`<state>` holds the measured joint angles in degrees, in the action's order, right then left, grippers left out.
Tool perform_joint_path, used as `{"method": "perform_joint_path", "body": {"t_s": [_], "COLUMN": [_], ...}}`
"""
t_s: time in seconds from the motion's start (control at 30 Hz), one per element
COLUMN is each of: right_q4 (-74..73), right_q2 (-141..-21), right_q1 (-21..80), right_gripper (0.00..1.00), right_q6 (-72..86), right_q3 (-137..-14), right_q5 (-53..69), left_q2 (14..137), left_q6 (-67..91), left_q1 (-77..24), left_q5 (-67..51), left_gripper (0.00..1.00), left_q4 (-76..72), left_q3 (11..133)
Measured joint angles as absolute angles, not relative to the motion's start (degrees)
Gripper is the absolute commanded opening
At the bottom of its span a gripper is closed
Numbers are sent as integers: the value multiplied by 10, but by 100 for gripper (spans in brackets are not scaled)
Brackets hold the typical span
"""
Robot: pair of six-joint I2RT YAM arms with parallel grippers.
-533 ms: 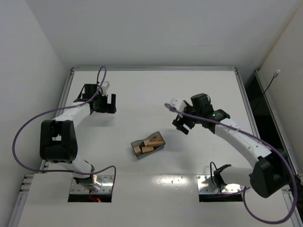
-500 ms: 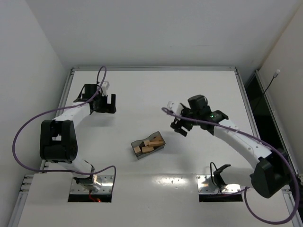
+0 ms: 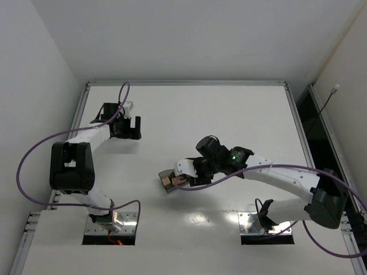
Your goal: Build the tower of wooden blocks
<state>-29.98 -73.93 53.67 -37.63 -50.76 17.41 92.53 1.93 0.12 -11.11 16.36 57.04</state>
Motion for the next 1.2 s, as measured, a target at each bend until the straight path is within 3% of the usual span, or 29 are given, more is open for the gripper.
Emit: {"method": "perform_joint_path", "body": {"t_s": [0.17,0.47,0.63,0.9,1.2], "right_q4": [-288,-291,-291,-289,-289], "right_q2": [-769,-792,-819,-903,-952], "right_q1": [541,584,604,605,605], "right_gripper": [35,24,24,37,37], "right_q6": [-378,-423,-440,-444,-444], "right_q3": [-527,-544,-544,-579,-628], "right_q5": [165,175,176,176,189], "left_q2": [930,950,955,958,973], "left_q6": [17,15,15,11,7], "left_q1": [1,1,1,1,1], "left_q5": [-112,-121,-124,-127,-127], "left_gripper": [100,100,100,100,100], "left_q4": [167,174,179,180,181], "left_q3": [571,583,590,593,596]}}
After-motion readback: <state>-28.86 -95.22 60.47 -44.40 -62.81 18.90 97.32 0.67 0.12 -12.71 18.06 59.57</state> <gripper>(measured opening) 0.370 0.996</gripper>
